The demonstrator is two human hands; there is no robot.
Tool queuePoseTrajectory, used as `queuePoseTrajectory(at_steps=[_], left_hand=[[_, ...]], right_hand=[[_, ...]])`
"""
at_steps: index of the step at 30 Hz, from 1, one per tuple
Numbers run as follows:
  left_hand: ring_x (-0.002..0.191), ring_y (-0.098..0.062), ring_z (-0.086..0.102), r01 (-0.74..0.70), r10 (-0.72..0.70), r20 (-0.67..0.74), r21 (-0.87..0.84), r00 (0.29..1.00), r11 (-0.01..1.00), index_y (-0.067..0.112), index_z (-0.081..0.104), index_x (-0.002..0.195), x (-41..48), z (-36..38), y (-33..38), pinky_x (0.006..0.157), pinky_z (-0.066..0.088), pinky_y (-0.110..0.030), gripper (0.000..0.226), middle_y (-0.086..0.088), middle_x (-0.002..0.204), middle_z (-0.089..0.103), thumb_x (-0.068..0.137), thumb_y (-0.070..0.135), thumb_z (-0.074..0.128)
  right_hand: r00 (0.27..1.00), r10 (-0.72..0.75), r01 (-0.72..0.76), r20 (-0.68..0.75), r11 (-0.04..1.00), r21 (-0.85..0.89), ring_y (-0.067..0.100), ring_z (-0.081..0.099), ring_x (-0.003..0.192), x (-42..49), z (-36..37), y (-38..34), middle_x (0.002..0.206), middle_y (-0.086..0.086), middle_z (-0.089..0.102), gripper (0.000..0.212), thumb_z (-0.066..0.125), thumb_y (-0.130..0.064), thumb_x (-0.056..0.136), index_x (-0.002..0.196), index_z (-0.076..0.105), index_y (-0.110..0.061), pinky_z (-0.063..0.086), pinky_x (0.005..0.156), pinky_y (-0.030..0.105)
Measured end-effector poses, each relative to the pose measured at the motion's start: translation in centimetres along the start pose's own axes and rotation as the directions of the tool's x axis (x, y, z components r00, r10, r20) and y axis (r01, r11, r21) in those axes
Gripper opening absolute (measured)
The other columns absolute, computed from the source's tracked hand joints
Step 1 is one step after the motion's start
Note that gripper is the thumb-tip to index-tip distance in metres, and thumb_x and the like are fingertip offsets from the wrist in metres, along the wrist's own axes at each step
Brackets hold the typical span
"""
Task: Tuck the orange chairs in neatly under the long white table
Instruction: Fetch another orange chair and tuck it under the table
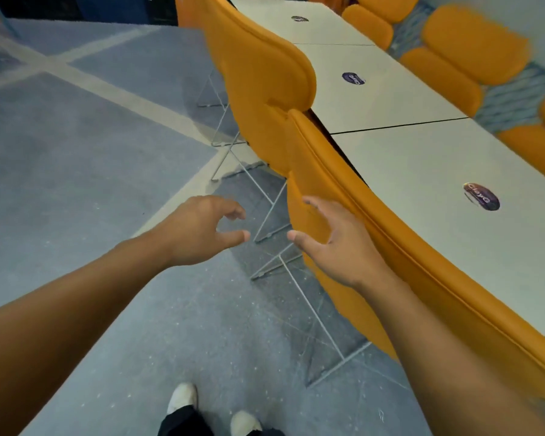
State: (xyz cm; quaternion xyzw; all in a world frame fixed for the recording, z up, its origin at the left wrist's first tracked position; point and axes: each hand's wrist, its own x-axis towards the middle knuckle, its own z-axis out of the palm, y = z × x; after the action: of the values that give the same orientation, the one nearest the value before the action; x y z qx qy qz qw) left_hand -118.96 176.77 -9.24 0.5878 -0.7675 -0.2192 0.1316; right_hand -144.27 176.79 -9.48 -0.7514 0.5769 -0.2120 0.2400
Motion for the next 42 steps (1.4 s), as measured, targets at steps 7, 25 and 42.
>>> queuePoseTrajectory(at_steps=[7,25,42], left_hand=[[0.109,-0.011,0.056,-0.197,0.195,0.093,0.011,0.976,0.98,0.026,0.062,0.124,4.5,-1.5,-1.3,0.09,0.041,-0.024,0.046,0.004,0.125,0.063,0.086,0.053,0.061],[0.143,-0.034,0.015,-0.452,0.431,0.139,0.227,0.892,0.862,0.044,0.017,0.15,13.6,-0.7,7.9,0.111,0.022,-0.056,0.092,-0.001,0.159,0.016,0.075,0.061,0.068],[0.121,-0.026,0.043,-0.705,0.639,0.301,0.36,0.708,0.611,0.038,0.043,0.133,20.9,1.6,8.4,0.109,0.021,-0.048,0.087,0.002,0.125,0.052,0.062,0.089,0.048]], right_hand=[[0.96,0.06,-0.089,-0.272,0.991,-0.096,0.012,0.041,0.135,0.3,-3.0,-2.7,0.146,-0.01,0.05,0.055,0.068,-0.047,0.092,0.142,0.051,-0.032,0.034,0.111,0.034],[0.898,0.297,-0.435,-0.326,0.719,-0.543,0.028,0.06,0.103,-2.1,-4.2,2.3,0.115,0.002,0.062,0.083,0.053,-0.075,0.083,0.151,0.024,-0.037,0.044,0.079,0.041],[0.847,0.325,-0.523,-0.421,0.652,-0.549,0.025,0.063,0.099,-1.4,-3.5,2.5,0.113,-0.002,0.066,0.068,0.051,-0.072,0.087,0.143,0.039,-0.036,0.047,0.08,0.04]])
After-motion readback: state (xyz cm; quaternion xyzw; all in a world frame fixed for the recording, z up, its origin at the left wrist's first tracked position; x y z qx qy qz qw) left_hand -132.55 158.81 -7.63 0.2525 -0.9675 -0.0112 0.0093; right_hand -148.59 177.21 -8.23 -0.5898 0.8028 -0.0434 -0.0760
